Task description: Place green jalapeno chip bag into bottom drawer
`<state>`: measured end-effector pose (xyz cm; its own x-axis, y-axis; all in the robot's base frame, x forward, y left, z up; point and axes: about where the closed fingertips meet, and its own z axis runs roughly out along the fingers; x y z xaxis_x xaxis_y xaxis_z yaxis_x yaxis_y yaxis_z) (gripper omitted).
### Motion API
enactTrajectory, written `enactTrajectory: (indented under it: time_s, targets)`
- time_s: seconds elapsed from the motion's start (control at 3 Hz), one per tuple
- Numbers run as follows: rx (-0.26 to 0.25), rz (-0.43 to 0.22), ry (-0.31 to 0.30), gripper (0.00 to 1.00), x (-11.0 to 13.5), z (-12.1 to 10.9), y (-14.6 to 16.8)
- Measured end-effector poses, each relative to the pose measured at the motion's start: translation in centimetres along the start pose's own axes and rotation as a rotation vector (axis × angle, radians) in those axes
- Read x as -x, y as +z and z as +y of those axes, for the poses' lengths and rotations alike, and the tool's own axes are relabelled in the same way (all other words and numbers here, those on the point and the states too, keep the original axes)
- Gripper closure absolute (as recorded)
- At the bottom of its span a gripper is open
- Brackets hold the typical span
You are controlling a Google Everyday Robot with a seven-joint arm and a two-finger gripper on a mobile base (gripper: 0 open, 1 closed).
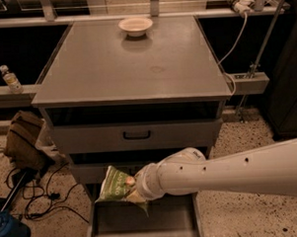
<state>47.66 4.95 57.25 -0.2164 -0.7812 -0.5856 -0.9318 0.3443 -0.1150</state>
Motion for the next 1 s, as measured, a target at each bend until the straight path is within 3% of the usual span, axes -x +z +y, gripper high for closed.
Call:
enactTrajectory:
  time_s: [0.33,1.0]
  targets:
    - [0.043,0.004,0.034,1.0,-1.6,1.9,2.4]
    - [0.051,-0.02,0.062,1.0,-2.7,2.4,4.2]
